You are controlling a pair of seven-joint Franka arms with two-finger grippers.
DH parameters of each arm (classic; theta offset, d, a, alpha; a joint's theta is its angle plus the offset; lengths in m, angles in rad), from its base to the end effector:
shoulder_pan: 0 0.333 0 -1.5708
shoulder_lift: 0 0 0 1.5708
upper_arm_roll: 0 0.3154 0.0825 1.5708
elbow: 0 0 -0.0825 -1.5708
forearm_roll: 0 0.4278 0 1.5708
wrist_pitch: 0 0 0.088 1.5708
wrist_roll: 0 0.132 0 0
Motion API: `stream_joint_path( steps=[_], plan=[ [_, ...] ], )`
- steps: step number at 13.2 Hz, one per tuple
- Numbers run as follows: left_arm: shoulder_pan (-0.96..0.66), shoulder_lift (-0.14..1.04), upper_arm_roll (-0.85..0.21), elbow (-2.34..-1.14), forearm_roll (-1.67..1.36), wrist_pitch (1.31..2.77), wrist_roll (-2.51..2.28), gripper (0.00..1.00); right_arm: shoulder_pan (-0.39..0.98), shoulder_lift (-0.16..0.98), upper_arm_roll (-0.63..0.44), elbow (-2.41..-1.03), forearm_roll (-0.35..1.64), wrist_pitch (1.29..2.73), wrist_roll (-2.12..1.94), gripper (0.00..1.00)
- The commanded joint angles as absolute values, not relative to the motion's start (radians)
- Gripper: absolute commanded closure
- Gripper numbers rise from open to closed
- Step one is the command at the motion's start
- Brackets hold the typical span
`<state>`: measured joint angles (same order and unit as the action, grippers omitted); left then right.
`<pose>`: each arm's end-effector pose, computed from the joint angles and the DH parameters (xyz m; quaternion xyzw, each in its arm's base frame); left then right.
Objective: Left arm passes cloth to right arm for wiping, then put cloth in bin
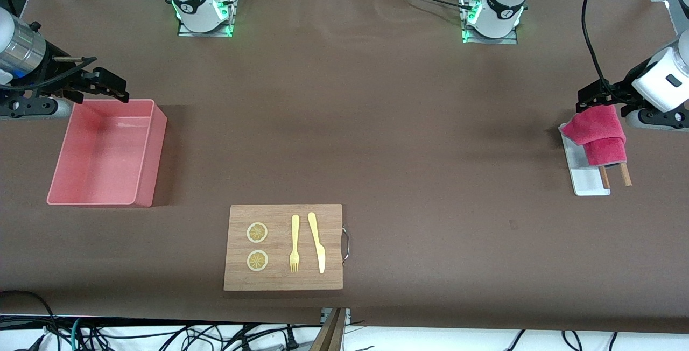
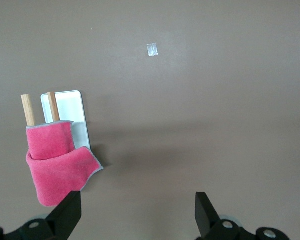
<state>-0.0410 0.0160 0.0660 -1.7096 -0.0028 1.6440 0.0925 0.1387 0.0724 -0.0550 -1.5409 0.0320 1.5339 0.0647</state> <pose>0.5997 0.0144 0.5239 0.9986 -0.0335 -0.0407 0.0033 0.6107 0.0566 0.5674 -0.9991 -0.0094 0.0406 0.0110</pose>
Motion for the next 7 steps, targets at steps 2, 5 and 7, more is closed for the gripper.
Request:
stream_joint_path(
  steps=[2, 5, 7],
  plan=[
    [-0.057, 0.014, 0.071, -1.704, 0.017, 1.629, 0.095, 0.0, 0.143, 0.058, -0.055, -1.548, 0.02, 1.526, 0.055, 0.0],
    [-0.057, 0.015, 0.071, -1.704, 0.017, 1.626, 0.095, 0.0, 0.143, 0.058, -0.055, -1.548, 0.02, 1.525, 0.055, 0.0],
    [-0.052, 0.018, 0.072, -1.706, 0.017, 1.595, 0.164, 0.0, 0.143, 0.058, -0.055, -1.548, 0.02, 1.525, 0.055, 0.0]
  ],
)
